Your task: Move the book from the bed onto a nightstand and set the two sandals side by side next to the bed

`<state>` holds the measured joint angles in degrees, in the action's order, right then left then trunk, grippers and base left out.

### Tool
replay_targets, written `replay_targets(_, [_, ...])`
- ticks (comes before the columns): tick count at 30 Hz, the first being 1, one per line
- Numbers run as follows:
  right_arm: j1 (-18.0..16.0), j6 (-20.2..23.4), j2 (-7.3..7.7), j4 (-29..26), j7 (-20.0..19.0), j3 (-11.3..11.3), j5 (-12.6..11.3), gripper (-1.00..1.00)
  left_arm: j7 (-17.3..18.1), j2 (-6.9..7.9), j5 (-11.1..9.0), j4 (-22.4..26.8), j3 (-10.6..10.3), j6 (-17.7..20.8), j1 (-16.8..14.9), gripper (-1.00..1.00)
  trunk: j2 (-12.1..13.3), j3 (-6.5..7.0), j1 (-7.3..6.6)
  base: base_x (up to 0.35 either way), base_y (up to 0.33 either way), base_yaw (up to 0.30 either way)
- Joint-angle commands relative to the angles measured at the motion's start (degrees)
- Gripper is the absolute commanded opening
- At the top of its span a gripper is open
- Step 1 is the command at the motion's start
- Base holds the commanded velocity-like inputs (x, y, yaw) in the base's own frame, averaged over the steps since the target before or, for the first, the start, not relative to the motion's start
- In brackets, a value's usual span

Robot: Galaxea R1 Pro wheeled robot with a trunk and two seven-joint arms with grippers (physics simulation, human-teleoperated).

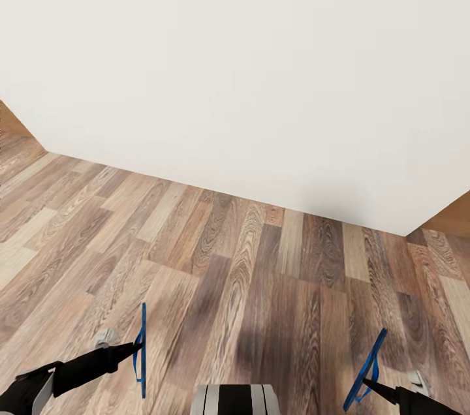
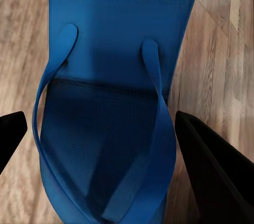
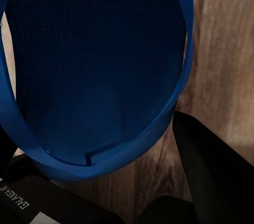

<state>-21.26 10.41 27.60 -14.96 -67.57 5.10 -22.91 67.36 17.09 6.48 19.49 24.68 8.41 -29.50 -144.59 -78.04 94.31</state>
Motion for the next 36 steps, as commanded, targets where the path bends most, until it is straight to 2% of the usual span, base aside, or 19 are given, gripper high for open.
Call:
replay_targets(1, [-0.01,0.59,0.0,0.02,-0.2,0.09,-0.19,-1.0,0.38,-0.04,0.58,-0.02,0.47,0.5,-0.03,-1.0,0.0,0.19,-0.03,0.0,0.0,0.0])
replay_targets(9, [-0.01,0.33,-0.08,2.15,-0.13,0.09,-0.16,-1.0,0.33,-0.01,0.63,-0.29,0.47,0.47,-0.03,-1.0,0.11,1.96,-0.24,0.0,0.0,0.0])
replay_targets(16, [-0.01,-0.4,-0.12,3.58,0.86,0.02,-0.12,-1.0,0.08,0.09,0.71,-4.22,0.46,-0.95,-0.03,-1.0,0.2,3.51,-0.42,0.0,0.0,0.0])
replay_targets(19, [-0.01,-0.45,-0.27,3.73,2.49,0.0,-0.12,-1.0,-2.03,-0.11,0.78,-5.35,0.36,-2.61,-0.03,-1.0,0.24,4.18,-0.5,0.0,0.0,0.0])
replay_targets(22, [-0.01,-0.47,-1.08,3.78,5.19,-0.07,-0.04,-1.0,-7.0,-0.44,0.8,-6.4,0.25,-3.32,-0.03,-1.0,0.28,4.84,-0.58,0.0,0.0,0.0])
replay_targets(25, [-0.01,-0.48,-1.48,3.79,6.64,-0.08,0.07,-1.0,-9.29,-0.74,0.75,-6.7,0.21,-3.49,-0.03,-1.0,0.32,5.51,-0.65,0.0,0.0,0.0])
replay_targets(36, [-0.01,-0.48,-1.67,3.8,7.35,-0.07,0.14,-1.0,-10.57,-1.26,0.72,-6.84,0.28,-3.57,-0.03,-1.0,0.47,7.94,-0.94,0.0,0.0,0.0])
